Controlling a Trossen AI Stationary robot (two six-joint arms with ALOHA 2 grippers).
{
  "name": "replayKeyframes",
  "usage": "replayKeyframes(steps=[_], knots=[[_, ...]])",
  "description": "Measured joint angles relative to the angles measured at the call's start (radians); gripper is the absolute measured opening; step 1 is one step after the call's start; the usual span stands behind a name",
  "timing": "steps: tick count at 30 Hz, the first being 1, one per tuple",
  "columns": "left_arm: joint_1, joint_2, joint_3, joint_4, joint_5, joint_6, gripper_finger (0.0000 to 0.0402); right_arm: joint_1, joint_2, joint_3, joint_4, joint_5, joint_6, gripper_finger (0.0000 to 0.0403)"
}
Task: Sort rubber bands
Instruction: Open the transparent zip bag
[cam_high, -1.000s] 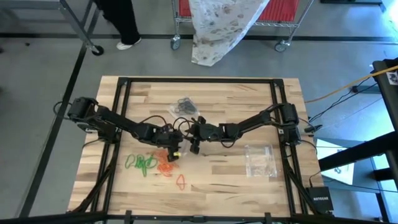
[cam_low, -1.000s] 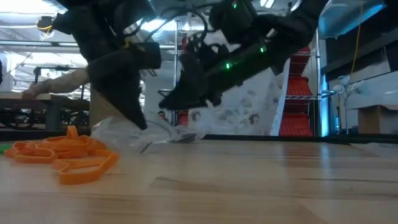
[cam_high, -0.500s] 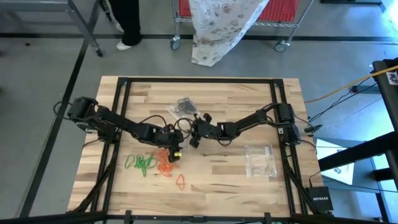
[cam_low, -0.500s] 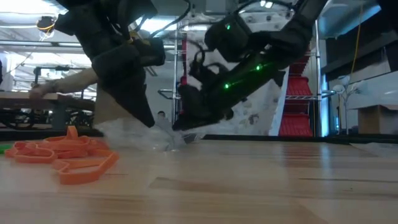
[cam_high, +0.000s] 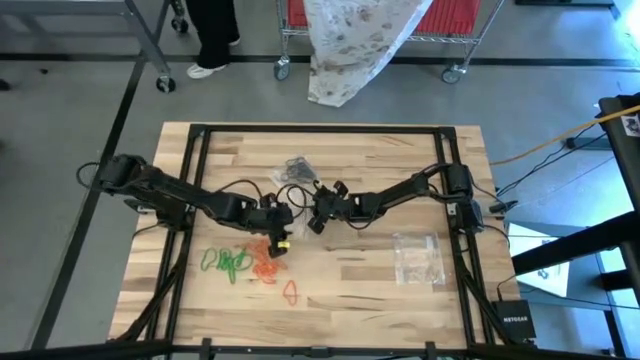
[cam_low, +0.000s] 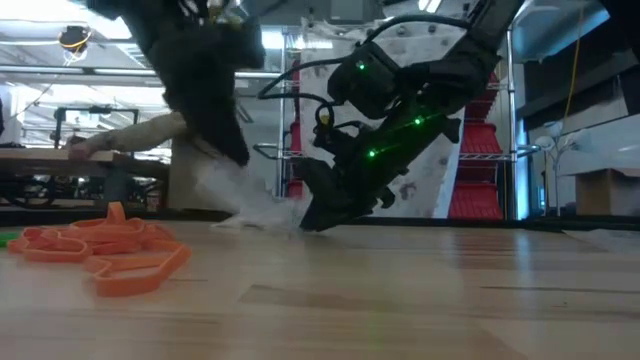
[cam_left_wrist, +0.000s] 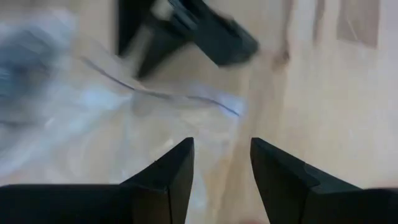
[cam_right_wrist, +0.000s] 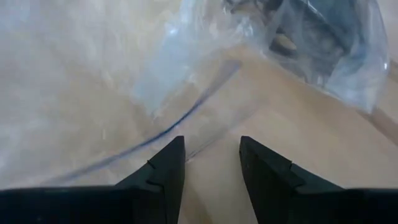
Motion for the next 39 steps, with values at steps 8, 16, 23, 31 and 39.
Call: replayKeyframes(steps=[8, 16, 23, 31, 39], knots=[[0.04, -0.005, 0.005, 0.001, -0.107, 0.053, 0.015, 0.0, 0.0, 0.0, 0.012, -0.001, -0.005, 0.0147], [0.098, 0.081, -0.023, -0.003, -0.088, 0.043, 0.015, 0.0, 0.0, 0.0, 0.011, -0.004, -0.009, 0.0147], [0.083, 0.082, -0.025, 0.009, -0.03, 0.015, 0.015, 0.0, 0.0, 0.0, 0.011, -0.01, -0.009, 0.0147], [0.058, -0.013, -0.016, 0.004, -0.028, 0.019, 0.015, 0.0, 0.0, 0.0, 0.012, -0.023, -0.014, 0.0147], [0.085, -0.089, -0.012, 0.012, -0.034, 0.034, 0.015, 0.001, -0.002, 0.0, 0.015, -0.027, -0.041, 0.0147]])
